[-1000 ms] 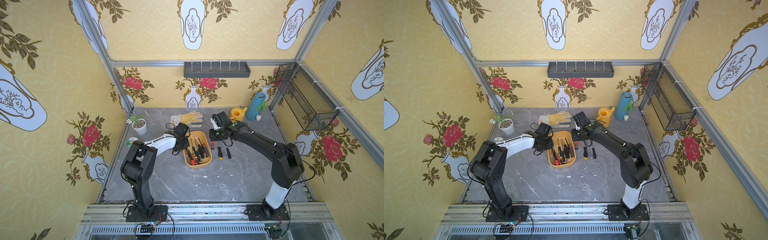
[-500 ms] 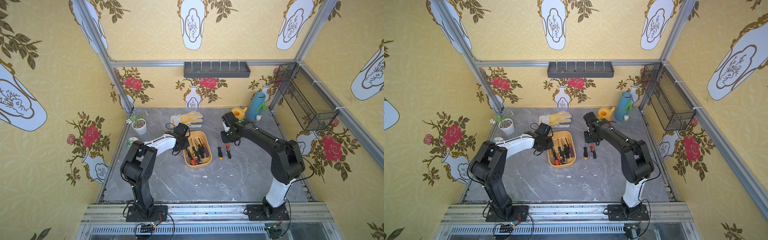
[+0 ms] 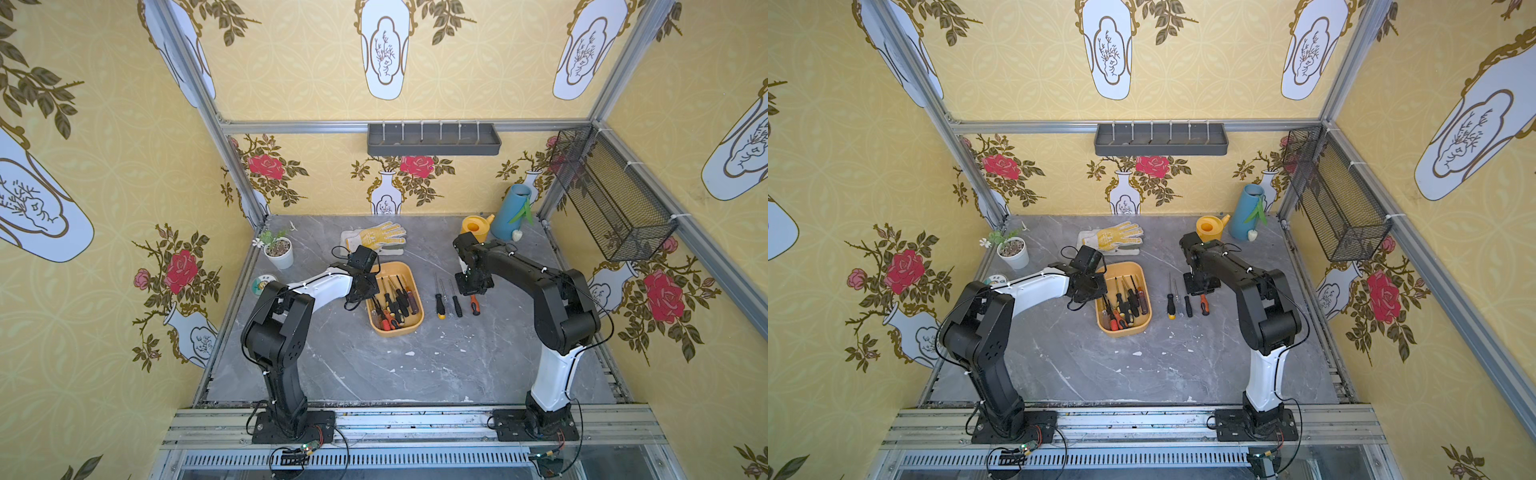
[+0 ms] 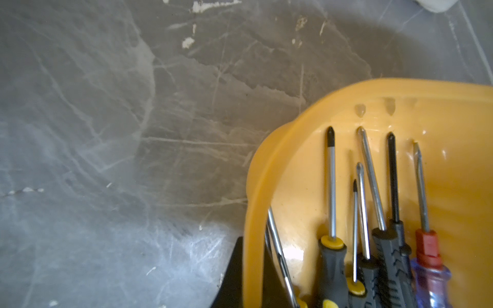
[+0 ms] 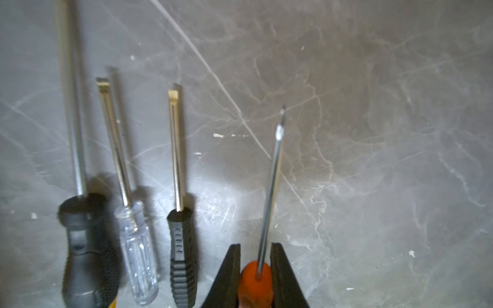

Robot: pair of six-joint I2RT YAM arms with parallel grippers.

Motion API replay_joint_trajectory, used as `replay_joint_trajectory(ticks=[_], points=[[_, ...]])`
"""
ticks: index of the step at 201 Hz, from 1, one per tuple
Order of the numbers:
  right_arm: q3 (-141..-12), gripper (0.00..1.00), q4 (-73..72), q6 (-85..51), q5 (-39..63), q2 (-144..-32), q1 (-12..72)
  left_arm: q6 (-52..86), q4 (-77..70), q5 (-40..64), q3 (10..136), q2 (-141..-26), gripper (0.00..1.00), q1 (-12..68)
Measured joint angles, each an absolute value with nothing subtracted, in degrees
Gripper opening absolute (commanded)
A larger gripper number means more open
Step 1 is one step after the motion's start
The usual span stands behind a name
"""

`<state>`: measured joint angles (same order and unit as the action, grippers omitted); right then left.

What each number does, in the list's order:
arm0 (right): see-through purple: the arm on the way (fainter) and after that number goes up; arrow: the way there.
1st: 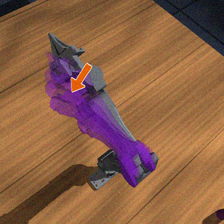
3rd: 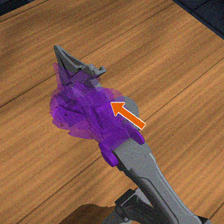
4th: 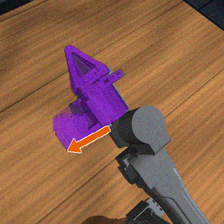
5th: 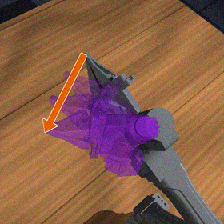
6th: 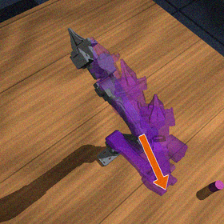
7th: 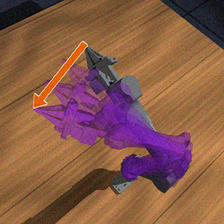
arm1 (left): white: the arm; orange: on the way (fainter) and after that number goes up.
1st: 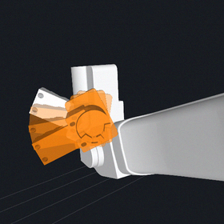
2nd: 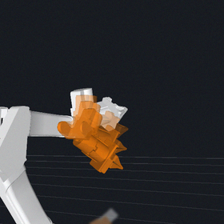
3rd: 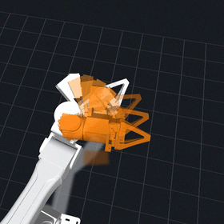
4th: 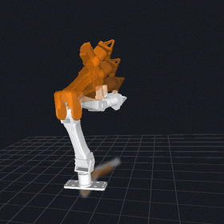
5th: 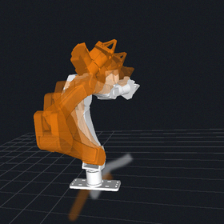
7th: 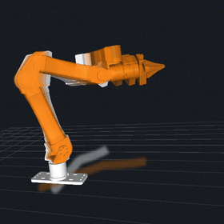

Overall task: Take out the screwdriver from the storage box
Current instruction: Place the screwdriver at the center of the board.

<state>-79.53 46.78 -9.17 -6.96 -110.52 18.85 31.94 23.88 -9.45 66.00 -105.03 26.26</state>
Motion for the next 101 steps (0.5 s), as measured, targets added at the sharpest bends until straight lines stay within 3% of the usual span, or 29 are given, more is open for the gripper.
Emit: replay_joint_trajectory(ticks=[101], points=[[-77.3, 0.0, 41.3, -12.1, 1.0, -113.5, 19.0, 31.9, 24.3, -9.5, 66.5, -105.3, 0.0, 26.3]])
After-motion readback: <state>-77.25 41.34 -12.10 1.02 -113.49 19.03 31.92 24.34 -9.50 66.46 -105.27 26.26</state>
